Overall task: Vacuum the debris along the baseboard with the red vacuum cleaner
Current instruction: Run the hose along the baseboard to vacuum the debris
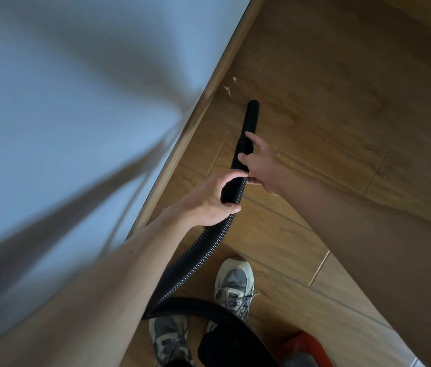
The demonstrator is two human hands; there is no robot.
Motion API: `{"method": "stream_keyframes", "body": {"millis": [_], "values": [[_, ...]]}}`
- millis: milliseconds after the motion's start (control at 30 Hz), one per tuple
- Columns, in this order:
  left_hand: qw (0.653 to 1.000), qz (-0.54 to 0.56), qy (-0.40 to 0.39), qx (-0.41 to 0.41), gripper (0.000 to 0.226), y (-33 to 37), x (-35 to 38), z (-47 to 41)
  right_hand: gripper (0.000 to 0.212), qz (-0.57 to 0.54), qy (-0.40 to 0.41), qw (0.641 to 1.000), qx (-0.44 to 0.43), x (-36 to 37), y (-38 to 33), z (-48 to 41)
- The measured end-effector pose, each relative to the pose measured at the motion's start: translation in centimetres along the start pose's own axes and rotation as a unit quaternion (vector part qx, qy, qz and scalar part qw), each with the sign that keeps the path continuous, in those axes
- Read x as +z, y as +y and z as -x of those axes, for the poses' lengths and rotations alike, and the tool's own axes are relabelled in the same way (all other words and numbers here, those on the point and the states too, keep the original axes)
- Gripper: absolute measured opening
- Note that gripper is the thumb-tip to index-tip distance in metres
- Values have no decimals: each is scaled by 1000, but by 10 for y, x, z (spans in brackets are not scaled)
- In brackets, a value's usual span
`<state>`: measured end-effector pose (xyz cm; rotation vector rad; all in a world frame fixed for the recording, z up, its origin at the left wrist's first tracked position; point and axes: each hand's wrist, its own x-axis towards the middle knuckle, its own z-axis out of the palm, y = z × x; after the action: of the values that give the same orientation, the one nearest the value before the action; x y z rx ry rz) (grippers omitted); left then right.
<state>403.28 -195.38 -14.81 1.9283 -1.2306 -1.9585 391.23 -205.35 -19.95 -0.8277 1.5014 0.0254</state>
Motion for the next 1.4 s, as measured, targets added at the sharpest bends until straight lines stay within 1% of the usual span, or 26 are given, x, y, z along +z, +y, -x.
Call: {"method": "stream_keyframes", "body": {"millis": [233,533,733,900,1233,1333,1400], "values": [[999,-43,-28,-6,68,0,12,17,64,-38,5,998,42,-2,24,21],[997,-68,-44,-15,67,-6,3,51,62,-78,-13,994,73,24,34,44],[997,-68,-35,-18,68,-10,-8,61,59,-89,-20,994,64,40,27,45],[997,-63,-50,-16,68,-10,-10,62,59,-82,-12,995,61,40,28,44],[998,-50,-17,-16,68,-19,-16,55,59,-72,2,997,28,53,25,27],[998,-53,14,-10,67,-21,-17,55,61,-56,-14,998,20,55,16,22],[998,-53,39,-9,69,-20,-10,57,61,-40,-38,998,20,54,8,22]]}}
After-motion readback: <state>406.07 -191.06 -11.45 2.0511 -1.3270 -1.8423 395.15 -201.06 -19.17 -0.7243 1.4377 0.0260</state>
